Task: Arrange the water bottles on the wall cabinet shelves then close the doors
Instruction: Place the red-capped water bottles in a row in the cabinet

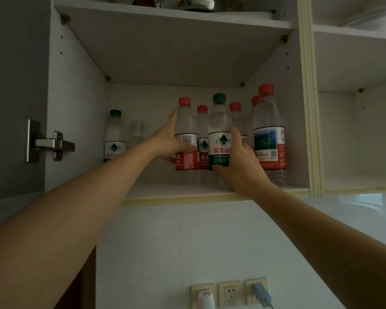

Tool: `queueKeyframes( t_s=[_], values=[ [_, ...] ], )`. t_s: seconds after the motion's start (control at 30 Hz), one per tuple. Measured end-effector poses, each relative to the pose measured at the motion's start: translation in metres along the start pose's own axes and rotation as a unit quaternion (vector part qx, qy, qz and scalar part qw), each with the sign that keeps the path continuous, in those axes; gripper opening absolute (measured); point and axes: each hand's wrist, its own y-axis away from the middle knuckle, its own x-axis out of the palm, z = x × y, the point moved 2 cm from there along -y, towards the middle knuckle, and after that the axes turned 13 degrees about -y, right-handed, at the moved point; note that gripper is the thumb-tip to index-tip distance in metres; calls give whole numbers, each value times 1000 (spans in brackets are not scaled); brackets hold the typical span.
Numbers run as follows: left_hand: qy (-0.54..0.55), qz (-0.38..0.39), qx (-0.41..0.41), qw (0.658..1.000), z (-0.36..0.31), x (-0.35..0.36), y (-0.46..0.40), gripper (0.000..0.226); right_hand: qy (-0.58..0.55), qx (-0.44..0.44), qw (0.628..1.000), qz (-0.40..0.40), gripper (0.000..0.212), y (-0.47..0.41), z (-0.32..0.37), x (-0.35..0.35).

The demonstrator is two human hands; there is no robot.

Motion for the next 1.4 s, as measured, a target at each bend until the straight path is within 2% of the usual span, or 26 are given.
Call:
queueKeyframes(
  t_s=[0.2,0.37,0.47,0.53,0.63,0.77,0.9,1.0,1.1,1.27,1.33,1.4],
  values=[
    [-23,-7,-54,998,23,-27,5,125,-30,8,998,60,99,-2,4,2],
    [-73,-35,-87,993,42,-34,1,127,-51,49,990,119,118,-15,8,5],
    [-86,-15,-104,991,47,-37,-8,129,-133,106,974,153,105,-27,12,13],
    [-84,-1,-109,990,48,-39,-13,130,-98,93,976,172,118,-32,16,22],
    [-112,-5,-109,988,55,-37,-18,131,-53,65,977,195,136,-39,21,40],
    [-194,-52,-91,975,72,-32,-26,128,-84,90,964,235,137,-52,26,60],
    [-197,-77,-38,977,79,-34,-27,122,-83,105,963,234,135,-63,24,74],
    [-268,-88,-20,959,81,-37,-22,123,-110,139,953,244,129,-69,23,81],
    [-364,-65,-8,929,88,-39,-20,135,-163,195,935,248,123,-76,27,86],
    [-465,-66,13,883,93,-38,-26,148,-44,176,955,236,110,-89,24,94],
    [-487,-74,18,870,94,-37,-30,148,-72,218,945,235,91,-94,22,102],
    [-502,-79,19,861,97,-36,-34,148,-76,237,939,238,83,-97,21,109]
  ],
)
